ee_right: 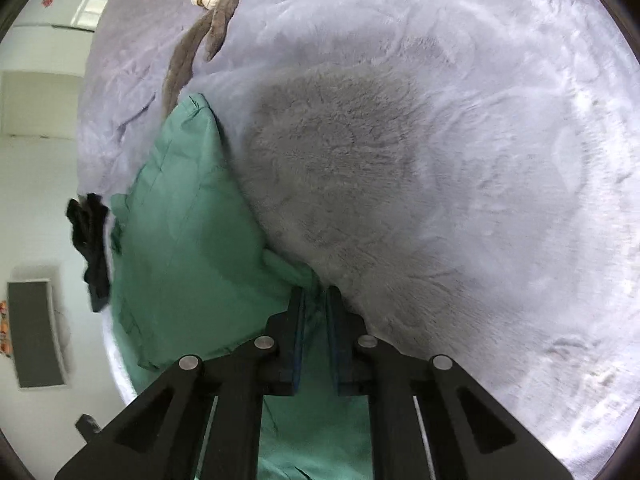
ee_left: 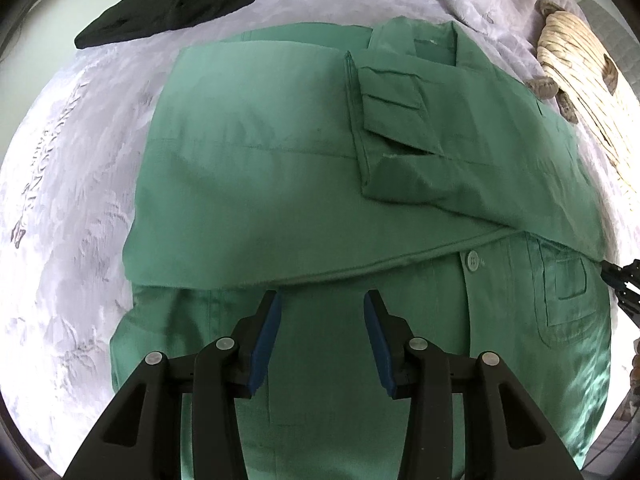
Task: Fold large clothes
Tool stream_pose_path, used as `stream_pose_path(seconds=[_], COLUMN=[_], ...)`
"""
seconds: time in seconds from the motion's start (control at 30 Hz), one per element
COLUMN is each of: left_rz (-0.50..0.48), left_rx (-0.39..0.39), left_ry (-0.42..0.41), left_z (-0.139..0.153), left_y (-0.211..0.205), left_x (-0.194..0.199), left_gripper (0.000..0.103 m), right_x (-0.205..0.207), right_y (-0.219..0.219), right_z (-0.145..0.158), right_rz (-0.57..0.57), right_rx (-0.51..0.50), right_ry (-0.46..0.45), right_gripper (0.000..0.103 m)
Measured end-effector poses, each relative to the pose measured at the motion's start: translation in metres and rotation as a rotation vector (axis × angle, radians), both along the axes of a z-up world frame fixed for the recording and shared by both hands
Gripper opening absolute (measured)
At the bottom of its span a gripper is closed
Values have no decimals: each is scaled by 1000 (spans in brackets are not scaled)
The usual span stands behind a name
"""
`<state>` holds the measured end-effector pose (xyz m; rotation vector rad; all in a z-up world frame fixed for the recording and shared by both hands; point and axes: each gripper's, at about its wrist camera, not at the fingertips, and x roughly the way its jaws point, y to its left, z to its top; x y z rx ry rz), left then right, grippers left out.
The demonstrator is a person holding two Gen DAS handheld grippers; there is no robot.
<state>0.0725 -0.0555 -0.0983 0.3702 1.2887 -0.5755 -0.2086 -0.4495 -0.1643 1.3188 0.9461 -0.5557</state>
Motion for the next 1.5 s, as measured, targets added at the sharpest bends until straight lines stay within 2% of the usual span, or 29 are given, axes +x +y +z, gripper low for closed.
stream_pose_path(seconds=[0.17,0.3,0.33,0.37,0.4,0.43,0.47,0.5,0.7,0.73,0.8,0.87,0.97,1.03,1.13,1.23,1.33,1.5], left_rz=[4,16,20,23,30,38,39,36,42,41,34,27,11,4,1,-2,-19,-11], left_rx=[10,23,26,29,27,19,21,31,52,53,62,62,69,70,79,104,107,96], left_ry=[12,10,9,8,-2,-23,-37,-41,-19,-19,-19,-31,-37,-33,-36,-79,-46,-51], left_z=[0,1,2,3,5,9,11,12,9,9,9,10,13,13,14,14,10,11], left_y=[5,9,10,12,14,18,19,20,28,31,31,30,26,23,19,15,10,5], left_x=[-8,-13,-14,-15,-16,-18,-20,-21,-27,-32,-37,-43,-49,-53,-57,-63,-68,-76], left_gripper=[45,45,50,74,85,90,90,90,90,90,103,103,103,103,103,103,103,103], right_x=[-9,-3,1,4,7,11,14,18,27,27,28,27,27,25,23,20,18,14], right_y=[7,26,31,38,43,48,53,58,77,79,84,87,89,89,90,92,95,97], right_z=[17,35,39,42,44,46,48,50,51,52,53,56,58,59,60,63,67,65], right_rz=[48,144,171,197,216,238,254,271,326,332,343,354,362,368,371,381,401,401], right_rx=[-15,-52,-61,-69,-75,-83,-90,-103,-98,-98,-103,-118,-121,-119,-129,-155,-182,-165], right_ry=[8,0,-3,-5,-4,-2,0,1,-17,-17,-22,-19,-23,-23,-27,-32,-39,-61], right_gripper=[12,13,13,16,21,36,53,58,61,67,73,78,80,87,89,89,89,89])
